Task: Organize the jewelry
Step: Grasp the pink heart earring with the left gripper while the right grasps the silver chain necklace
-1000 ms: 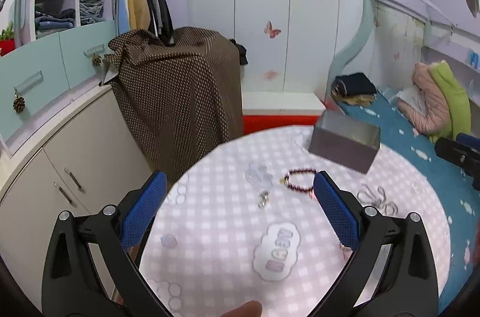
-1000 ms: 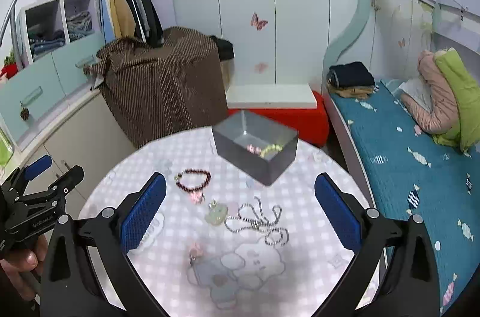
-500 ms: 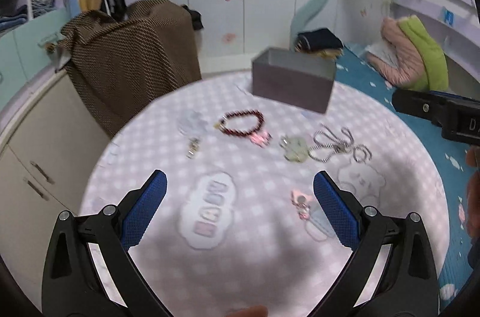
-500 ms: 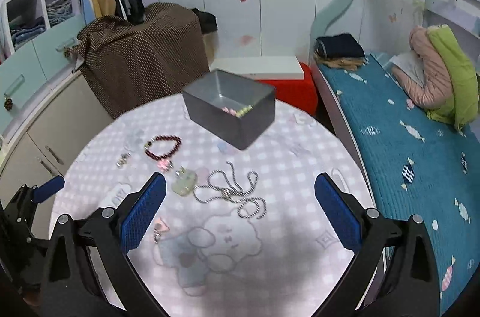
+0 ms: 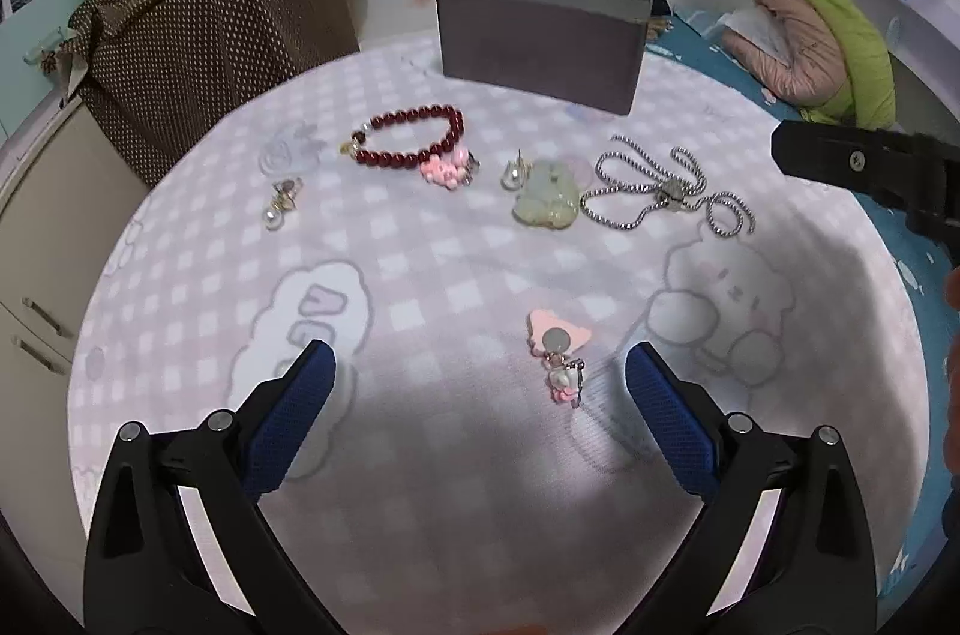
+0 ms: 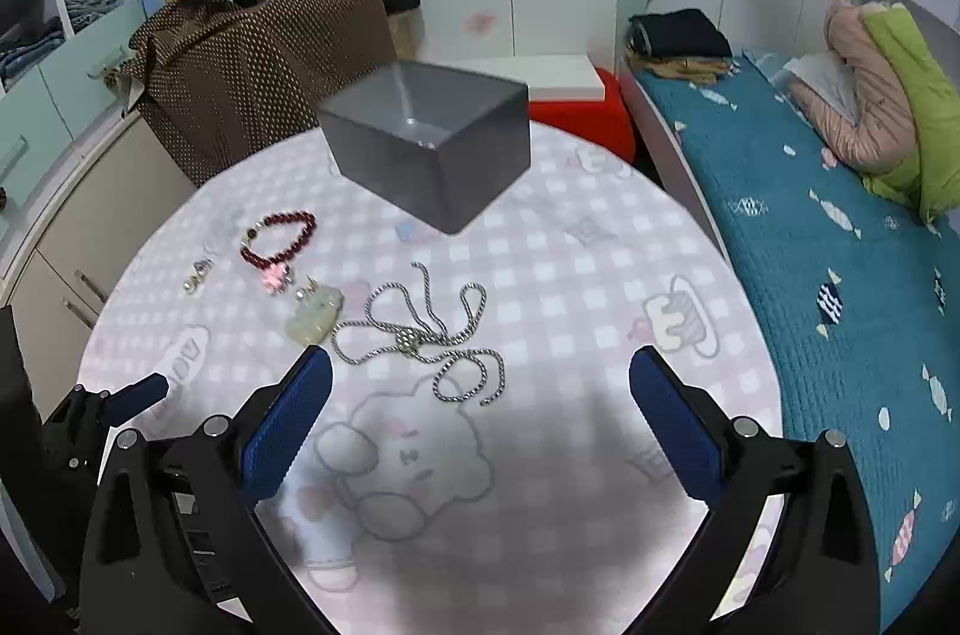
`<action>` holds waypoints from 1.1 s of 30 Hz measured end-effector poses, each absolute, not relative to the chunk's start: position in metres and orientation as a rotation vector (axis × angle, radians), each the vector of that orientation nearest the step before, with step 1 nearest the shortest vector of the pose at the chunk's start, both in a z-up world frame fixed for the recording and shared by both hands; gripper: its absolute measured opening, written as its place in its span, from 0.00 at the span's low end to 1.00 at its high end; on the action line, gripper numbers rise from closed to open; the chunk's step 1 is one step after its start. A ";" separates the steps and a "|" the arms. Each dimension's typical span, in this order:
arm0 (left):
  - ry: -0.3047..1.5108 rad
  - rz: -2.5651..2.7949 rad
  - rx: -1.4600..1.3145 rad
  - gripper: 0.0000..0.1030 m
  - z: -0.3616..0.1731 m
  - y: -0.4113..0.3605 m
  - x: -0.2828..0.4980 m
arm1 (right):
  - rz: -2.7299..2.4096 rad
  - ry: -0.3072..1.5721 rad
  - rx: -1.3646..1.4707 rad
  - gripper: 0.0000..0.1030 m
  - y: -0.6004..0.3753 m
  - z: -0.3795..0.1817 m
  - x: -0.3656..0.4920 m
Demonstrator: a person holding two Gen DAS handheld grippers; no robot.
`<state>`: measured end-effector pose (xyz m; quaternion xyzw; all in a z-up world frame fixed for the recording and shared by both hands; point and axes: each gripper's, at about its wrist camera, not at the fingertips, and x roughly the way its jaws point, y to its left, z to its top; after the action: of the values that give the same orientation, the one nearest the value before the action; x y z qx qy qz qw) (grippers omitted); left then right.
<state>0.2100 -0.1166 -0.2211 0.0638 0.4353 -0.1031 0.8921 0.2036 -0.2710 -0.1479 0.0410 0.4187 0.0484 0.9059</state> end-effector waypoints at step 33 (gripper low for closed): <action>0.883 -0.228 0.032 0.21 -0.201 -0.077 0.230 | 0.254 0.906 -0.002 0.19 -0.241 -0.179 0.231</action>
<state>0.2303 -0.0771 -0.2008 0.0153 0.4262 -0.1102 0.8978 0.2312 -0.2414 -0.1794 -0.0009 0.4364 0.1224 0.8914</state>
